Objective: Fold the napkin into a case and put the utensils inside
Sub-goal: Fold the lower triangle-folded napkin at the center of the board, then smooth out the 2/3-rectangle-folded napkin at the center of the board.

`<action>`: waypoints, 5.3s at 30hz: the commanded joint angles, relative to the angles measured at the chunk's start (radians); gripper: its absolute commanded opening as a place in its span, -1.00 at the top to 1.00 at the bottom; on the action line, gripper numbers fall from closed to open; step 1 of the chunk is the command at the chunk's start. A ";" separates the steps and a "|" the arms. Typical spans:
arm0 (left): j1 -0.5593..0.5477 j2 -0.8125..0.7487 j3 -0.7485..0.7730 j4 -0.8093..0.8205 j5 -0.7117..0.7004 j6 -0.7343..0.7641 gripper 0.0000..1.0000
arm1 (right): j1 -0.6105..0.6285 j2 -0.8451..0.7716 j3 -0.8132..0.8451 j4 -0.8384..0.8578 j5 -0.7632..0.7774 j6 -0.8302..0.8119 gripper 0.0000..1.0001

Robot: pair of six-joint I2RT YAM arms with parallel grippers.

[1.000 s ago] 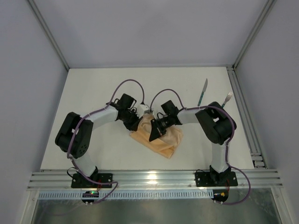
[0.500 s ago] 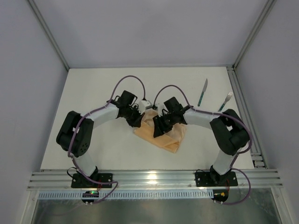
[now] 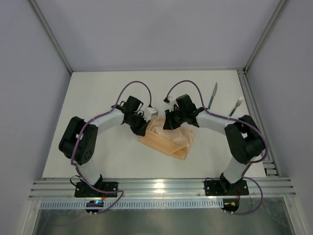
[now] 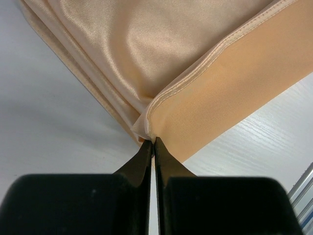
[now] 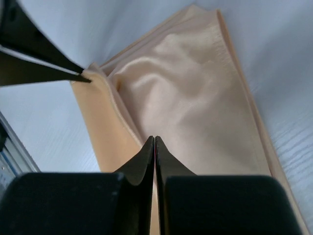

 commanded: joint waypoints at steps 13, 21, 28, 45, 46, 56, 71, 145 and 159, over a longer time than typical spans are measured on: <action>0.004 -0.011 0.081 -0.014 0.039 -0.048 1.00 | -0.051 0.274 0.010 0.200 -0.100 0.154 0.93; 0.004 0.087 0.127 -0.042 -0.051 -0.075 1.00 | -0.050 0.251 0.018 0.180 -0.113 0.124 0.92; 0.004 0.125 0.117 -0.062 -0.074 -0.089 1.00 | -0.048 0.202 0.049 0.111 -0.107 0.069 0.92; 0.004 0.088 0.098 -0.057 -0.079 -0.094 0.88 | 0.070 -0.177 -0.244 0.153 -0.013 0.141 0.93; 0.003 0.087 0.097 -0.055 -0.079 -0.092 0.87 | 0.068 -0.171 -0.265 0.154 0.005 0.138 0.92; 0.006 0.032 0.040 -0.068 -0.101 -0.065 0.99 | 0.047 -0.127 -0.335 0.097 0.157 0.114 0.92; 0.007 -0.120 -0.004 -0.200 -0.067 -0.016 1.00 | 0.084 -0.189 -0.273 0.029 0.127 0.132 0.92; -0.160 -0.114 -0.176 -0.075 -0.183 0.161 0.85 | 0.199 -0.296 -0.302 0.170 0.173 0.161 0.90; -0.143 -0.155 -0.187 -0.065 -0.147 0.136 0.80 | 0.232 -0.082 -0.520 0.770 0.076 0.434 0.92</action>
